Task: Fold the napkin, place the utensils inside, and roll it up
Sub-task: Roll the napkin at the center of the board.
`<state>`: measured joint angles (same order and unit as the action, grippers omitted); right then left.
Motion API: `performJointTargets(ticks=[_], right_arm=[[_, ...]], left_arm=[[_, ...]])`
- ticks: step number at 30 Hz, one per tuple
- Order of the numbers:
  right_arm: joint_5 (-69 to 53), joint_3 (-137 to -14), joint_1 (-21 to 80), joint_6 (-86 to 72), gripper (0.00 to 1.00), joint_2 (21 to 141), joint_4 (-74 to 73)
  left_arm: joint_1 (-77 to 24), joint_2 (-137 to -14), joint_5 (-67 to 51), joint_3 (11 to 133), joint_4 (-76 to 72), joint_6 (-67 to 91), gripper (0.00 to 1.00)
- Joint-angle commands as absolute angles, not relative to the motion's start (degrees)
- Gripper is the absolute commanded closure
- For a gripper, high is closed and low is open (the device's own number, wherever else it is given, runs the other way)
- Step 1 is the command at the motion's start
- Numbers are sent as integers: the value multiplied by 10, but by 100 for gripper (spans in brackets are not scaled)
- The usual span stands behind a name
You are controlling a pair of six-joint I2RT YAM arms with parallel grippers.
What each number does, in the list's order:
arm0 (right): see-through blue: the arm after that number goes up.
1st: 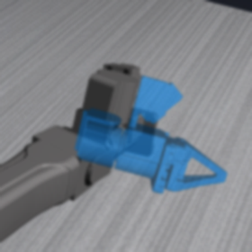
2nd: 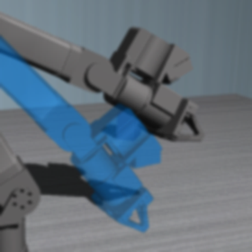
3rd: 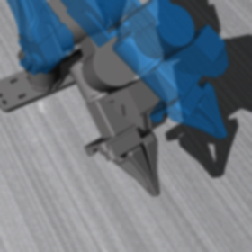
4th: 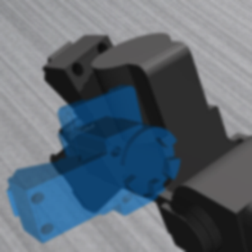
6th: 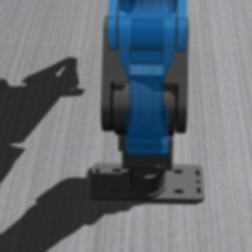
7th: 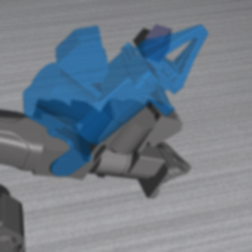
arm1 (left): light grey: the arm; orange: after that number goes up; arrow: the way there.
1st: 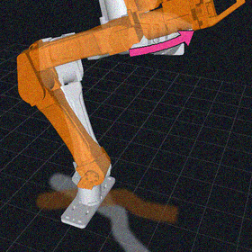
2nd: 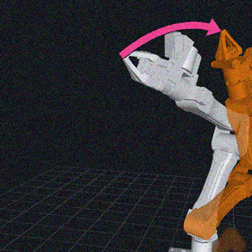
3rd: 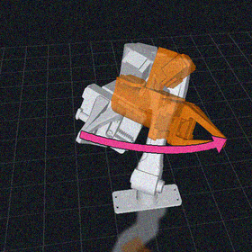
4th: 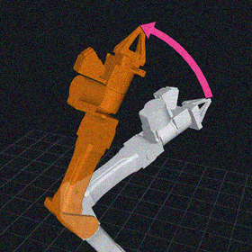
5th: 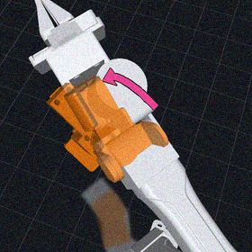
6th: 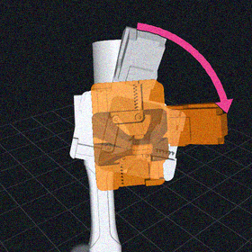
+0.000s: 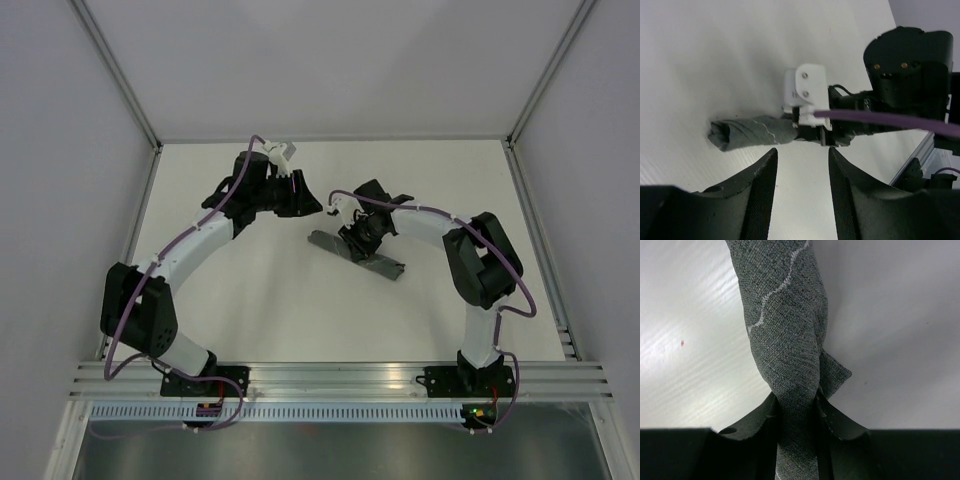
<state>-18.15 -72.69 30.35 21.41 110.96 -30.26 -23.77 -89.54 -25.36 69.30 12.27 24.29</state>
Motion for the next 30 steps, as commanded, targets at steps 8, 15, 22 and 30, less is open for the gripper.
performJointTargets(ticks=[8, 15, 22, 30], right_arm=[[-111, -769, 300, -18, 100, 1251, -259], [-117, -788, 280, -154, 100, 1285, -222], [-113, -761, 266, -217, 100, 1284, -176], [-134, -765, 263, -231, 99, 1283, -160]], left_arm=[[-250, -786, -189, 572, 144, 323, 51], [-265, -772, -168, 522, 113, 352, 51], [-290, -850, -140, 553, 87, 359, 51], [-294, -1000, -52, 673, 73, 402, 51]])
